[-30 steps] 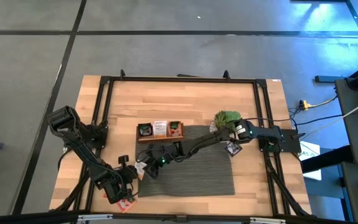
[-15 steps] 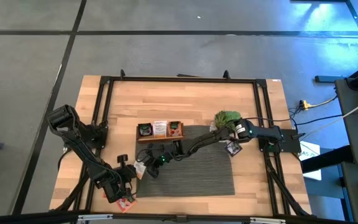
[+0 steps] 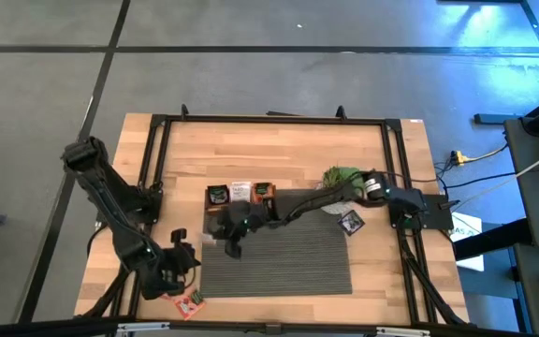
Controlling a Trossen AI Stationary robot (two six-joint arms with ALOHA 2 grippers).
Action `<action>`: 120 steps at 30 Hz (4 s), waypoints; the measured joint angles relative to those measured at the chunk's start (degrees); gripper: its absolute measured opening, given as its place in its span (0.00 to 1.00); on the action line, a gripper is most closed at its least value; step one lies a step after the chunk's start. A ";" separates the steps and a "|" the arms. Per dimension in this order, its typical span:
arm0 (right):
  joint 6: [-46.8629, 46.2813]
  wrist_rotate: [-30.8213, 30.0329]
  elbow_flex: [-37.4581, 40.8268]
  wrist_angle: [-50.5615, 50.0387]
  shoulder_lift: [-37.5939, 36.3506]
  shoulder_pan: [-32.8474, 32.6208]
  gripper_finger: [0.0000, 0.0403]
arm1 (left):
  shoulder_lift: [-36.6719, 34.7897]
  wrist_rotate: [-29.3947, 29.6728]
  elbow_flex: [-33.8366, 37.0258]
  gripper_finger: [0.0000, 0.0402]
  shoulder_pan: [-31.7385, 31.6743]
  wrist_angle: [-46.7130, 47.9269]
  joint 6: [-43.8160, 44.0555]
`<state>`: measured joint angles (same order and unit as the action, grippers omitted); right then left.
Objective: Pick & Place Tea
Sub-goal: Put the white tea bag to the middle section of the wooden organizer, then put the orange tea bag to the right section of the wooden organizer
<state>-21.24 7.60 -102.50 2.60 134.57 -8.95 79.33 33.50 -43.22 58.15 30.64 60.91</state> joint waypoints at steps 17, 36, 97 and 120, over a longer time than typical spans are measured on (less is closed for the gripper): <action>26.50 -7.24 0.87 -31.50 -14.80 8.63 0.00 | -5.59 2.11 -0.13 0.02 0.20 -0.96 -2.31; 26.06 -2.98 21.33 -13.48 -23.35 11.95 0.00 | -5.64 4.55 -0.15 0.02 0.15 -1.37 -3.18; 24.53 -8.98 16.46 -5.95 -19.26 3.18 0.32 | -5.66 5.03 -0.22 0.03 0.14 -9.68 -7.86; 18.45 -9.00 16.46 -2.84 -19.26 1.90 0.32 | -5.64 13.57 -0.21 0.44 0.11 -15.43 -18.03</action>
<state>-2.78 -1.41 -86.04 -0.25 115.31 -7.05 73.69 47.07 -43.43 58.26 15.22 42.87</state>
